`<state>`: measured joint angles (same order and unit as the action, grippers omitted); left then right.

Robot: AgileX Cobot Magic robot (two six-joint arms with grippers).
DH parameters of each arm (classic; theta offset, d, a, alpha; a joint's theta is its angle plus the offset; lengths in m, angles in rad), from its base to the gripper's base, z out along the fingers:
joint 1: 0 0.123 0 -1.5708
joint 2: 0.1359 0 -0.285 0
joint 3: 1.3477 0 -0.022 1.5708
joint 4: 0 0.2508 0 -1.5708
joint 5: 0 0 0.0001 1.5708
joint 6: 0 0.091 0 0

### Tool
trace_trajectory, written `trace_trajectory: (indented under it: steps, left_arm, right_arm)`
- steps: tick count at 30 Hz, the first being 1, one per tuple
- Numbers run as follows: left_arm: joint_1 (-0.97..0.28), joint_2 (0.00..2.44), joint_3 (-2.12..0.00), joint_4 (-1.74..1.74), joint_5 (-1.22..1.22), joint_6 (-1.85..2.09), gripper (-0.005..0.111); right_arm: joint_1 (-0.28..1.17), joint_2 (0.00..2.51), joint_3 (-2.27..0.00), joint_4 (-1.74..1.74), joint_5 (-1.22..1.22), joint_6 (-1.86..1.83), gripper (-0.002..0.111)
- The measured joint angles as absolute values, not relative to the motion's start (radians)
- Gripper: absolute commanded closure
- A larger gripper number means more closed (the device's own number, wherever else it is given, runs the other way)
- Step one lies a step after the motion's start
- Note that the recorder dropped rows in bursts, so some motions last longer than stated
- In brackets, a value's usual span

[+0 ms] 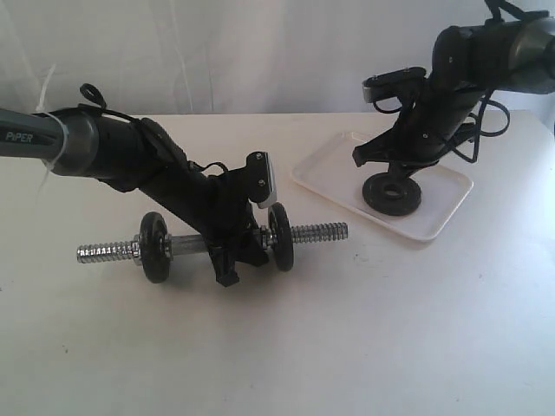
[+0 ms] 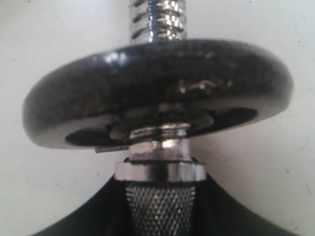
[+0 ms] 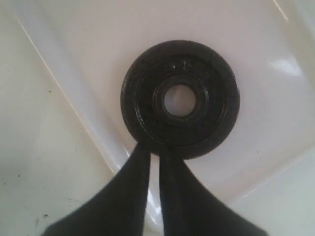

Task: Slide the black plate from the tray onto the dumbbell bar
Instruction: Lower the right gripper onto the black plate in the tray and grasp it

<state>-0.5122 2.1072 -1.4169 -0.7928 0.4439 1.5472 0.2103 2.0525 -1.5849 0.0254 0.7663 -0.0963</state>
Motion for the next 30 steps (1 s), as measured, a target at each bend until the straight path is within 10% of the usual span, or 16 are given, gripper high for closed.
trace_trajectory:
  steps: [3, 4, 30]
  left_arm:
    - [-0.512, 2.107, -1.417, -0.794, 0.434, 1.545, 0.107]
    - [-0.512, 2.107, -1.417, -0.794, 0.428, 1.545, 0.107]
    - [-0.514, 2.107, -1.417, -0.798, 0.415, 1.549, 0.107]
  right_arm:
    - [0.21, 2.053, -1.585, 0.025, 0.751, -0.081, 0.009]
    - [0.21, 2.053, -1.585, 0.025, 0.754, -0.079, 0.003]
    - [0.216, 2.27, -1.814, -0.058, 0.836, 0.069, 0.003]
